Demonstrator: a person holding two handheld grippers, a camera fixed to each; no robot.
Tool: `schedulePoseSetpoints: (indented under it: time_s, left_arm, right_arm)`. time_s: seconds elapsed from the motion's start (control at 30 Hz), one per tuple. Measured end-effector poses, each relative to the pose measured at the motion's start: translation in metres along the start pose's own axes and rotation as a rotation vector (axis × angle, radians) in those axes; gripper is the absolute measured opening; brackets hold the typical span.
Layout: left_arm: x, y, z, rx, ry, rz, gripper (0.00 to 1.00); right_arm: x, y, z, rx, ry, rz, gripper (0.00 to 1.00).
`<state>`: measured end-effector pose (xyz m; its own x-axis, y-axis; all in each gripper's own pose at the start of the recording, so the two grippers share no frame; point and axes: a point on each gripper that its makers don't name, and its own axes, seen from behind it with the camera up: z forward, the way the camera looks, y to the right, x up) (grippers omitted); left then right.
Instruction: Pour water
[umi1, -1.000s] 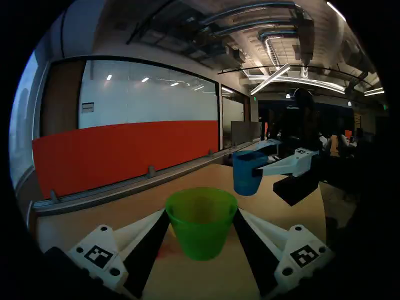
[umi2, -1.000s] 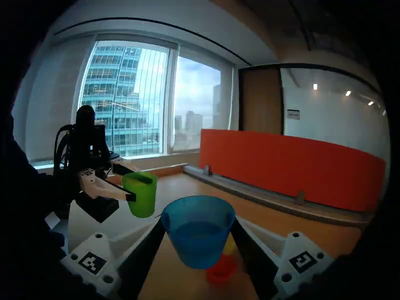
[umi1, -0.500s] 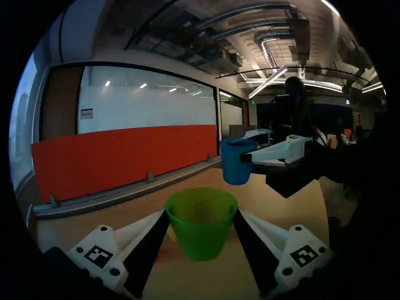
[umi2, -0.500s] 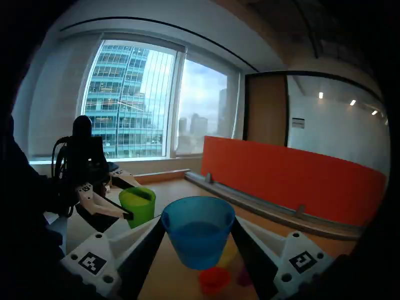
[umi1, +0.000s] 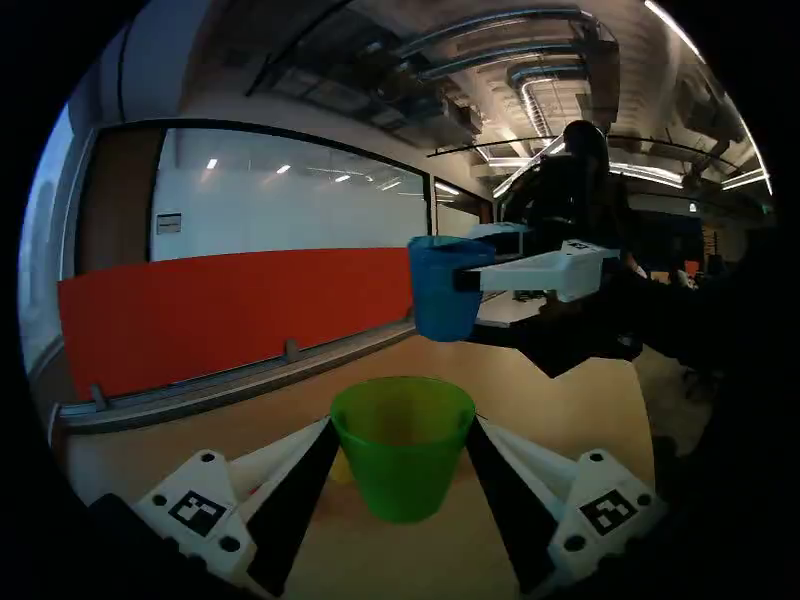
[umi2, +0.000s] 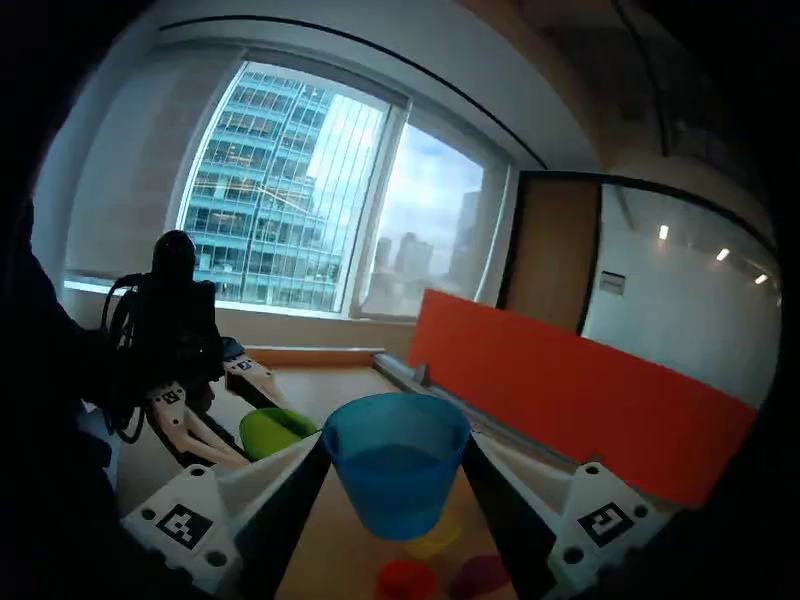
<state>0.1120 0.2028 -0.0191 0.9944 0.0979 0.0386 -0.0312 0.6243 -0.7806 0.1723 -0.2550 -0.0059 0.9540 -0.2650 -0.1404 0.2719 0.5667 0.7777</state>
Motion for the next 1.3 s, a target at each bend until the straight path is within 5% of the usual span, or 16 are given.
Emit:
schedulePoseSetpoints:
  time_s: [0.9,1.3]
  left_arm:
    - [0.003,0.012,0.008,-0.022,0.005,0.002,0.87]
    - [0.004,0.014,0.008,-0.029,0.007,0.005,0.87]
  right_arm:
    - [0.047,-0.002,0.026,0.023,0.013,-0.330,0.91]
    - [0.065,0.015,0.035,-0.020,0.021,-0.482,0.91]
